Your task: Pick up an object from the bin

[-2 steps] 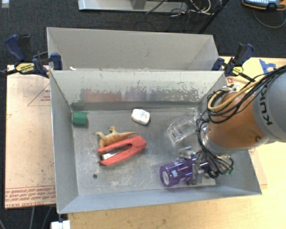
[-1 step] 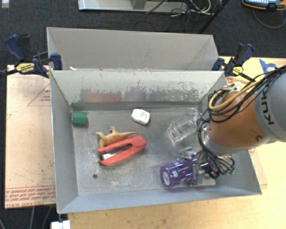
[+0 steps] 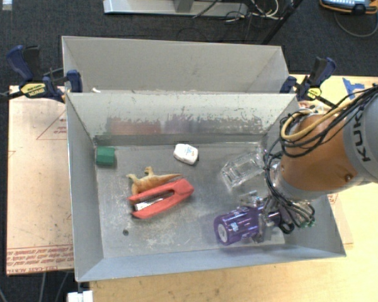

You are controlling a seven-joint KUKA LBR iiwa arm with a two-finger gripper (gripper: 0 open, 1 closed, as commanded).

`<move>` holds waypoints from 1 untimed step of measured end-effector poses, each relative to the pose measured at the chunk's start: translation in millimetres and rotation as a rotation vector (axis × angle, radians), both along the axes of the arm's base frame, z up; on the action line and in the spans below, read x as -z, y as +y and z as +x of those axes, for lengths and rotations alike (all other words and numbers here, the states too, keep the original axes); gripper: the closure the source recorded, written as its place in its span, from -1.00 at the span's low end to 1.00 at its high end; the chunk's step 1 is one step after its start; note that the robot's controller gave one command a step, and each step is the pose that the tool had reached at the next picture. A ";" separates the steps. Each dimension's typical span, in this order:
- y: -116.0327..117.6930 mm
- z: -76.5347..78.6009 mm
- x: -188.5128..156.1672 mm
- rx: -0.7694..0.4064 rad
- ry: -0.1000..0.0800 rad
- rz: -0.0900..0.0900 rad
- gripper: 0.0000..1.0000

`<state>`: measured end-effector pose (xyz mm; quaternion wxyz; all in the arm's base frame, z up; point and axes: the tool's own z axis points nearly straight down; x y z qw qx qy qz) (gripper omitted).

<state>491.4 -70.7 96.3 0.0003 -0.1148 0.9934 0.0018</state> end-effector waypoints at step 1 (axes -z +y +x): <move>-0.3 2.6 -17.5 0.000 -0.010 -0.001 1.00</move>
Offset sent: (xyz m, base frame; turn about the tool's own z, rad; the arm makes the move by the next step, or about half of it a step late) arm 0.0000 -0.0001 0.0337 0.0000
